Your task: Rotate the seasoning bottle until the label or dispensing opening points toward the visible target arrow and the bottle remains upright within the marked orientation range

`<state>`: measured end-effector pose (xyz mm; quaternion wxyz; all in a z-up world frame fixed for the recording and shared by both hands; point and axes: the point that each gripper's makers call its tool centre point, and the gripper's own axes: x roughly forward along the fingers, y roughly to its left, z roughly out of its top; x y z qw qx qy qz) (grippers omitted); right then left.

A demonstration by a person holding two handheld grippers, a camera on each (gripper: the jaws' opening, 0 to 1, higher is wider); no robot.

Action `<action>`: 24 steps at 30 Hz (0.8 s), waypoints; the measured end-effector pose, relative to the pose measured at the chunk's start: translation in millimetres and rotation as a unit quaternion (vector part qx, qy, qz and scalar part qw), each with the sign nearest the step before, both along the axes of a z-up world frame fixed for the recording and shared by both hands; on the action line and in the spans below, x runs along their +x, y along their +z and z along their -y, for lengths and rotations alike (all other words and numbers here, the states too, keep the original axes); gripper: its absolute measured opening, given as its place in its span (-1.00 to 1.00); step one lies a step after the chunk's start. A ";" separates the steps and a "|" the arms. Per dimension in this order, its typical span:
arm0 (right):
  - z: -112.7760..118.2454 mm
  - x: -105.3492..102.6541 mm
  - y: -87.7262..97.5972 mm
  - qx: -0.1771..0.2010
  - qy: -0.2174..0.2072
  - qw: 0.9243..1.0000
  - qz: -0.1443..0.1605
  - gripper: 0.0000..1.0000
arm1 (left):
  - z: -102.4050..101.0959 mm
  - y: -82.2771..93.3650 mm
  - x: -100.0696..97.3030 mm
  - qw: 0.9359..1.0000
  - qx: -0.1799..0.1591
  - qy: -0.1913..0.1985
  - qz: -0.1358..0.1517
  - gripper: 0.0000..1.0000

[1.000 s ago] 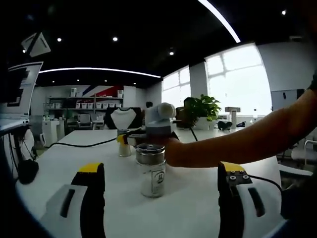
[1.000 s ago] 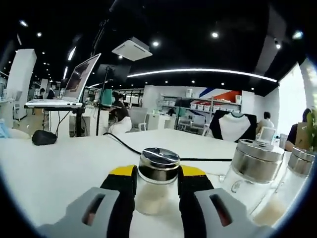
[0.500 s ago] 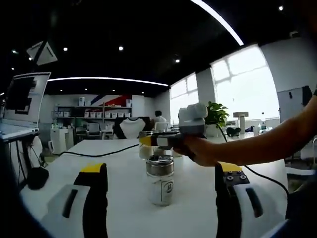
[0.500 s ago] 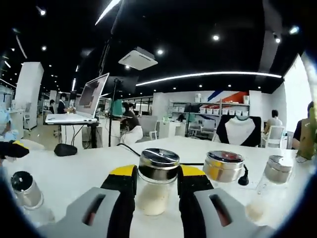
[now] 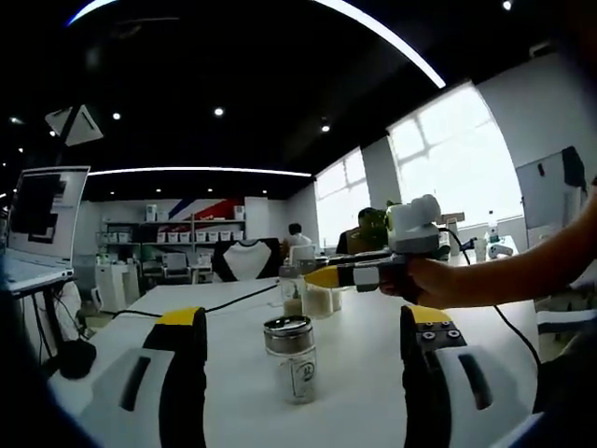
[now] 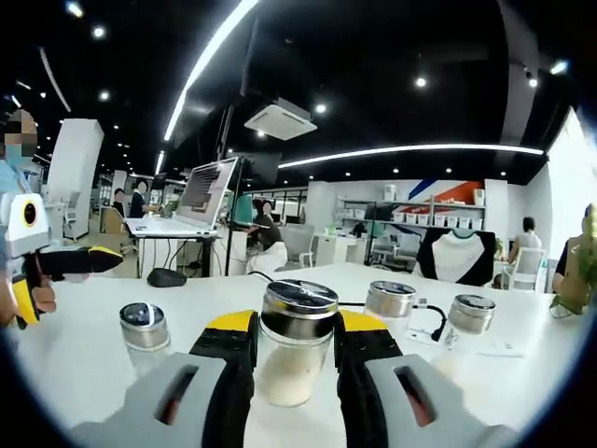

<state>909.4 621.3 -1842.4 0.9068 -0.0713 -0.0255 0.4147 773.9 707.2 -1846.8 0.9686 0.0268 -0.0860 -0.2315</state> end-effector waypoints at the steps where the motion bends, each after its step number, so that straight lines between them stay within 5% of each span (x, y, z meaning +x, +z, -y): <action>1: 1.9 -2.7 -0.8 -0.005 0.001 1.000 0.002 -0.40 | 1.7 0.0 -0.3 1.000 0.003 0.000 -0.001 0.80; 14: 23.8 -49.8 -8.5 -0.030 0.024 0.999 0.023 -0.41 | 39.2 -5.6 -6.6 0.999 0.036 -0.038 -0.012 0.87; 24: 37.2 -83.7 -1.6 -0.001 0.066 0.998 0.022 -0.40 | 73.0 -4.2 -15.6 0.995 0.063 -0.075 0.005 0.83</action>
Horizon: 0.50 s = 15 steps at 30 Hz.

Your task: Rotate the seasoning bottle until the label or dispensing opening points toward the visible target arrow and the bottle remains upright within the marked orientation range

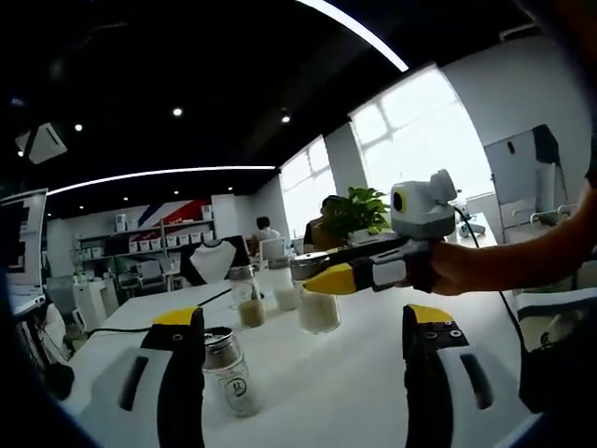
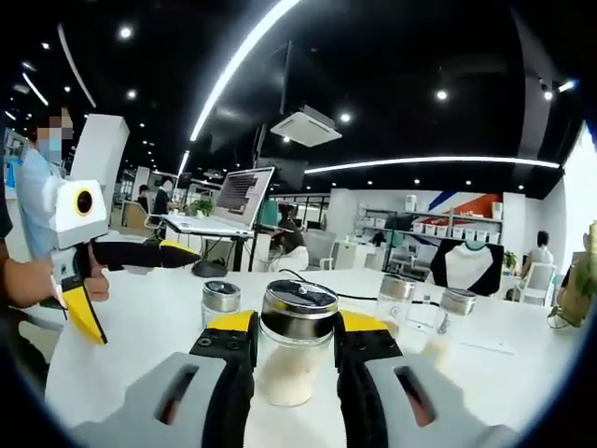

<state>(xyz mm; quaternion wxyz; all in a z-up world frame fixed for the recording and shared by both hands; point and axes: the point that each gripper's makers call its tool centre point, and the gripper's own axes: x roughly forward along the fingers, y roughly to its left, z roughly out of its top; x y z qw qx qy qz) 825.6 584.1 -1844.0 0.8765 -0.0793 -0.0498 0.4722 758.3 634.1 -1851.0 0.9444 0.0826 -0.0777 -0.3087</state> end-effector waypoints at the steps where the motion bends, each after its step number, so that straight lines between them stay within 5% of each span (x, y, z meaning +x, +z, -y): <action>1: 0.5 -3.7 0.4 0.003 0.006 1.000 0.000 -0.40 | 3.4 -1.5 -0.9 1.000 0.000 -0.007 -0.001 0.83; 7: 2.5 -26.8 -3.8 -0.010 0.026 1.000 0.013 -0.41 | 11.2 -10.4 0.2 1.000 0.004 -0.014 -0.016 0.71; 10: 5.2 -41.2 -2.7 -0.013 0.042 0.999 0.021 -0.41 | 29.6 -29.6 -8.2 0.996 0.031 -0.063 -0.050 0.67; 15: 4.0 -65.6 -0.8 -0.002 0.086 0.996 0.017 -0.40 | 37.0 -39.9 -7.6 0.995 0.039 -0.073 -0.052 0.57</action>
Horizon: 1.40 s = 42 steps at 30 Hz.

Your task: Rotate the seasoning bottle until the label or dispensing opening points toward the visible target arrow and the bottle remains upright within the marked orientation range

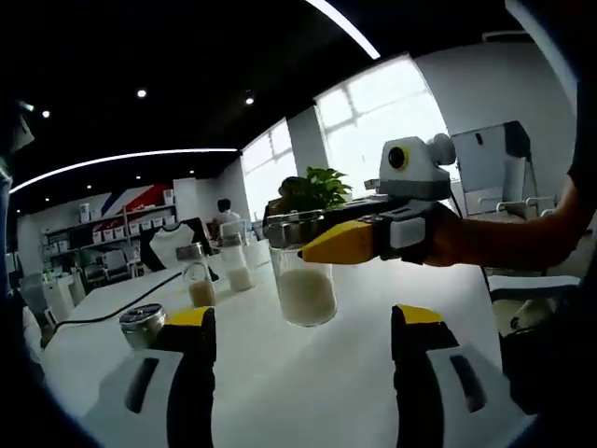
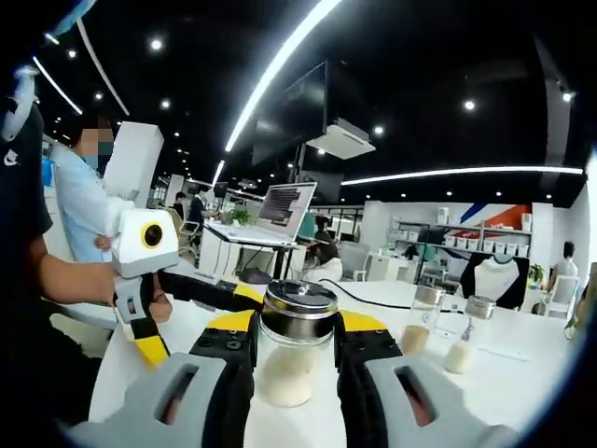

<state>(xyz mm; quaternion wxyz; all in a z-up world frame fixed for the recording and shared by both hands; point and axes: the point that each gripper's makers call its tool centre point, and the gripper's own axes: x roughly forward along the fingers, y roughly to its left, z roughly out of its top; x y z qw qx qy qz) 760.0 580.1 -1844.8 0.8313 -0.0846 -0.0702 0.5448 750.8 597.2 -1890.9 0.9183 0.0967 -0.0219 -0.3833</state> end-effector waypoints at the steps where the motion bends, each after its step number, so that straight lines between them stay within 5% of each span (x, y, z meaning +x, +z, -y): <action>1: -0.7 -5.3 -2.2 -0.005 0.009 1.000 -0.001 -0.40 | 3.7 -1.7 -2.3 1.000 -0.005 -0.012 -0.007 0.54; 8: 0.3 -32.0 -11.6 -0.006 0.044 0.999 -0.007 -0.40 | 19.4 -12.5 -11.2 0.999 0.001 -0.049 -0.017 0.40; 16: 11.5 -52.5 -10.8 0.022 0.035 0.999 -0.022 -0.40 | 39.2 -3.4 -23.9 0.994 -0.038 -0.096 -0.022 0.23; 31: 4.3 -60.5 -19.4 0.040 0.032 0.998 -0.044 -0.40 | 52.7 -7.2 -36.9 0.991 -0.022 -0.129 -0.029 -0.22; 36: 4.0 -57.8 -20.8 0.048 0.013 0.998 -0.048 -0.39 | 48.5 -7.9 -32.2 0.995 -0.009 -0.100 -0.030 -0.24; 39: 3.6 -48.0 -24.8 0.034 -0.033 0.998 -0.049 -0.40 | 37.8 -10.7 -16.7 0.998 0.063 -0.017 0.001 -0.25; 42: 1.8 -40.9 -21.6 0.055 -0.077 0.994 -0.057 -0.39 | 35.6 -5.6 -9.2 0.995 0.086 0.043 0.018 -0.26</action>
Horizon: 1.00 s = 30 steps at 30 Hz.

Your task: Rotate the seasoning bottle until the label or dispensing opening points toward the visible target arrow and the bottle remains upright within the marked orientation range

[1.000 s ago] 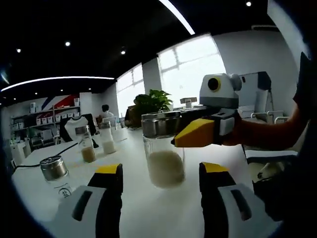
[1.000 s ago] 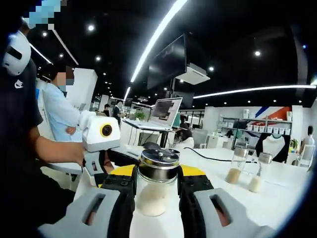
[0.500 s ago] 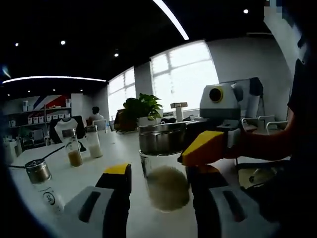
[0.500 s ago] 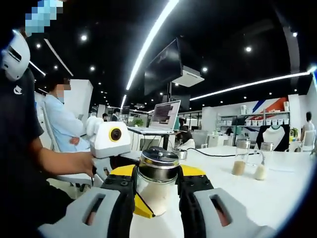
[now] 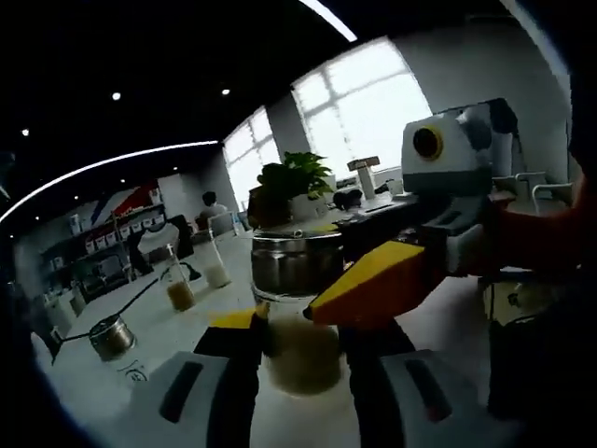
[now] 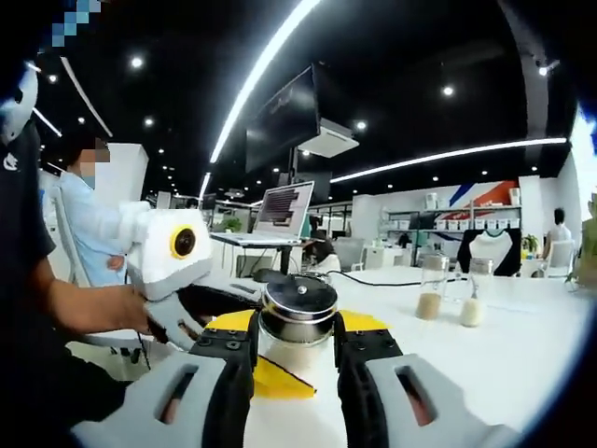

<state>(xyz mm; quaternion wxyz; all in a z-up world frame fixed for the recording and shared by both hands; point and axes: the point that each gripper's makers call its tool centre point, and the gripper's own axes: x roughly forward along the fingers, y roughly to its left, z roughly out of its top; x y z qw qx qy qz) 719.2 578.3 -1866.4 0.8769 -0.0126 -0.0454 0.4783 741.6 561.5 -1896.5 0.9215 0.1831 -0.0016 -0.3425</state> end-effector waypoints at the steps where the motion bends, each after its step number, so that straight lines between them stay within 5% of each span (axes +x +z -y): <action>1: 0.7 2.6 1.2 0.010 -0.015 1.000 -0.007 -0.39 | 1.8 2.3 0.2 1.000 -0.004 0.005 0.005 -0.26; 6: 5.1 12.5 4.7 0.046 -0.064 0.995 -0.056 -0.36 | 7.3 8.3 1.7 0.999 -0.043 0.018 -0.010 -0.26; 14: 2.8 8.4 9.9 0.005 -0.044 0.998 -0.035 -0.38 | 13.0 14.2 -3.3 0.993 -0.105 -0.038 -0.040 -0.23; 20: -3.4 1.8 13.8 -0.033 -0.016 0.999 -0.007 -0.38 | 13.6 15.1 -3.4 0.994 -0.079 -0.064 -0.035 -0.19; 30: -0.6 3.8 16.7 -0.052 -0.010 0.999 0.004 -0.38 | 22.0 16.4 0.2 0.990 -0.087 -0.099 -0.056 -0.18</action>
